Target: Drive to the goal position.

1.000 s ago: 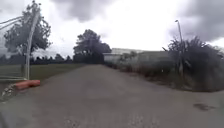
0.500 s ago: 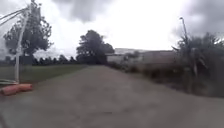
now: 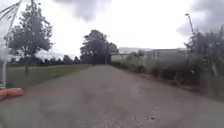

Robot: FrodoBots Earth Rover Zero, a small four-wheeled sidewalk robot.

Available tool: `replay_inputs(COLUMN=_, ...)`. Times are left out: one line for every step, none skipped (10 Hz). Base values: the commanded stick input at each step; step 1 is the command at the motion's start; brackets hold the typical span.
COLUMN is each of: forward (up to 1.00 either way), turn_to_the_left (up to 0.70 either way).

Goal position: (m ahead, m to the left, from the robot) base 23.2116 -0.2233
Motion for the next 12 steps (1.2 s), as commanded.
replay_inputs(forward=1.00, turn_to_the_left=0.00)
replay_inputs(forward=1.00, turn_to_the_left=0.00)
replay_inputs(forward=1.00, turn_to_the_left=0.00)
replay_inputs(forward=1.00, turn_to_the_left=0.00)
replay_inputs(forward=1.00, turn_to_the_left=0.00)
replay_inputs(forward=1.00, turn_to_the_left=0.00)
replay_inputs(forward=1.00, turn_to_the_left=0.00)
replay_inputs(forward=1.00, turn_to_the_left=0.00)
replay_inputs(forward=1.00, turn_to_the_left=0.00)
replay_inputs(forward=1.00, turn_to_the_left=0.00)
replay_inputs(forward=1.00, turn_to_the_left=0.00)
replay_inputs(forward=1.00, turn_to_the_left=0.00)
